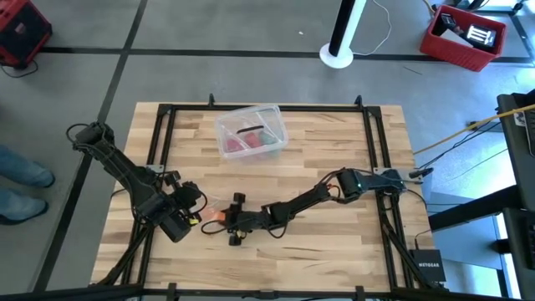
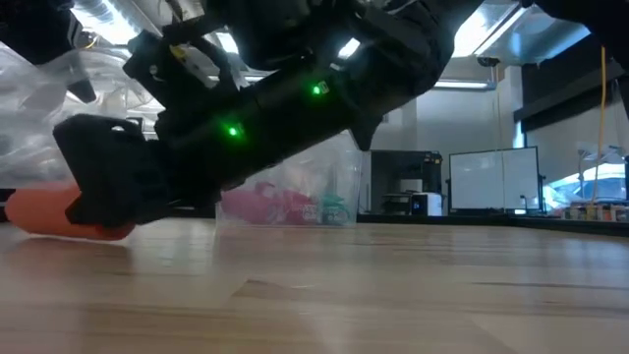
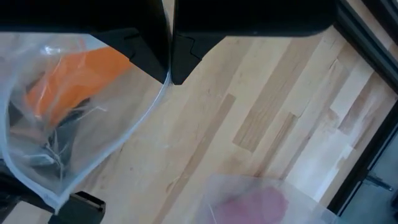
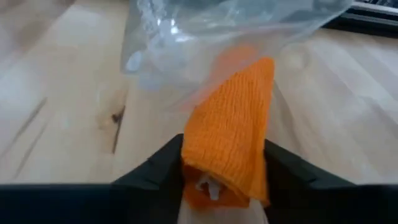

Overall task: Roll bandage
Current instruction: Put the rolled orange bandage into the transparent zip bag

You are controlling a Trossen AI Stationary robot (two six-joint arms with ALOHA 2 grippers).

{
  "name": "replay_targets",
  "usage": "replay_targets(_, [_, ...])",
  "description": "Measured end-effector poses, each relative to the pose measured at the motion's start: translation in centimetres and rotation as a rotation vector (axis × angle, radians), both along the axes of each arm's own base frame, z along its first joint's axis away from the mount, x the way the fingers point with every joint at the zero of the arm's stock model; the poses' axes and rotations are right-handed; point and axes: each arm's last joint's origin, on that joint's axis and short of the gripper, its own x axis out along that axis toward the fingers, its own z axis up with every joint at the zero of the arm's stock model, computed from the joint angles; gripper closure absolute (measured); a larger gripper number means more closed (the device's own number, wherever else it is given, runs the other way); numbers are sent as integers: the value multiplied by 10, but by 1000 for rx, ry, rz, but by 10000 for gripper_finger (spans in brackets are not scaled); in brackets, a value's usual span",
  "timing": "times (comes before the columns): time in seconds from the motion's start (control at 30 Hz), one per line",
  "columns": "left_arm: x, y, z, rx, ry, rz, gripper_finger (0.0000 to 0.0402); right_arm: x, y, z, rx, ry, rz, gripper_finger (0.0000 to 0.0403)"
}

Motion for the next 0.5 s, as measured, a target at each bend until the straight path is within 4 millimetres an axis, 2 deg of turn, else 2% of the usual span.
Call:
replay_targets(0.1, [0, 0, 0, -2, 3, 0, 401, -2, -1, 4, -45, 33, 13, 284])
replay_targets(0.2, [0, 0, 0, 12, 23, -25, 401, -9, -3, 20, -144, 135, 25, 318])
replay_targets(0.3, [-1, 0, 0, 36, 55, -72, 401, -22, -8, 46, -281, 281, 50, 334])
replay_targets(0.5, [0, 1, 0, 70, 57, -99, 401, -57, -21, 103, -467, 506, 87, 339])
